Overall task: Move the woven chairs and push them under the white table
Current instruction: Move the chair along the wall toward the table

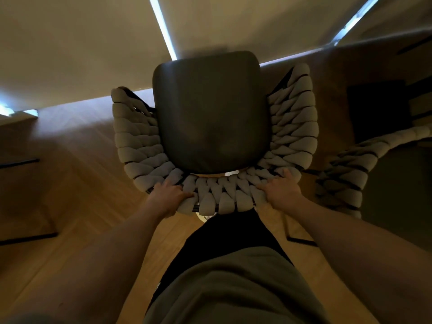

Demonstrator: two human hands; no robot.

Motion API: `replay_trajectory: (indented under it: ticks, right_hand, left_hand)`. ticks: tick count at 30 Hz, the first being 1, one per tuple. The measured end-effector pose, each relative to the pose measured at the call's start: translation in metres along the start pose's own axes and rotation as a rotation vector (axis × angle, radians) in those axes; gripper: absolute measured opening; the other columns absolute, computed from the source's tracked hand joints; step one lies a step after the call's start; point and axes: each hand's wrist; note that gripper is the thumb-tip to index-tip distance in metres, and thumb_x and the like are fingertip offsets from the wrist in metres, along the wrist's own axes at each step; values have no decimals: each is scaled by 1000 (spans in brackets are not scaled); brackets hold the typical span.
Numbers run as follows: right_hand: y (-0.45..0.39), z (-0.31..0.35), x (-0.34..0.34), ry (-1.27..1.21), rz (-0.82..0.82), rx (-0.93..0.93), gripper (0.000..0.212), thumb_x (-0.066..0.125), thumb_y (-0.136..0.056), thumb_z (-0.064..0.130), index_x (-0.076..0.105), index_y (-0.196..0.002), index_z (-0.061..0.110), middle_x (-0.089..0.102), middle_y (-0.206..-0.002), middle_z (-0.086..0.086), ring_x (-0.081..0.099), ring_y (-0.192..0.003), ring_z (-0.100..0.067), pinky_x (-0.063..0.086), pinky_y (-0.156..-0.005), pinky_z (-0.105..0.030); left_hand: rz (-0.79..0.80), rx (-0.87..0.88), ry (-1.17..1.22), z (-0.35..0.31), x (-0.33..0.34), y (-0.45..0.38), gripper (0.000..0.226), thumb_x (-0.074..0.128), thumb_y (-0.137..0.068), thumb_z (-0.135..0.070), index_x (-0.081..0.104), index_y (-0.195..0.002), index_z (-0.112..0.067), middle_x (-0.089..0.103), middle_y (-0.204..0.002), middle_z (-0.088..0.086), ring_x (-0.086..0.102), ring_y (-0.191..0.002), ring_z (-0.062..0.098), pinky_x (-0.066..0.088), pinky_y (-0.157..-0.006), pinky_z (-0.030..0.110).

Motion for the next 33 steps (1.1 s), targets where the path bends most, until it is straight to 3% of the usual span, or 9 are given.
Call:
replay_trajectory:
  ticks: [8,12,25,33]
  right_hand:
    - [3,32,9,-228,4,152,46,46,-98,23,46,-143,34,62,-130,6,50,-127,-19,14,-115,-44]
    - [-5,43,6,-320,26,194,54,55,-96,31,40,-148,35,57,-139,4,45,-135,-21,11,-116,-46]
    - [-24,50,-39,-617,77,301,51,45,-102,30,36,-153,31,56,-141,-4,49,-134,-26,2,-121,-54]
    - [-50,57,-77,-787,48,379,50,45,-102,27,38,-151,29,58,-138,-3,53,-130,-25,2,-120,-57]
  left_hand:
    - [51,45,-189,38,-37,-21,67,50,-100,-26,17,-152,-53,47,-144,-9,33,-130,29,40,-93,45]
    - [92,76,-295,59,-64,-36,70,52,-99,-28,14,-153,-52,41,-151,-7,28,-136,33,40,-99,48]
    - [124,227,-607,109,-177,-97,68,49,-101,-25,14,-154,-51,37,-154,-9,29,-136,34,37,-100,45]
    - [122,300,-799,139,-239,-133,65,47,-102,-33,13,-154,-53,27,-161,-10,27,-142,32,31,-111,45]
Point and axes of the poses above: each hand's wrist, its own y-axis away from the middle knuckle, its own x-axis out of the palm, z = x × y
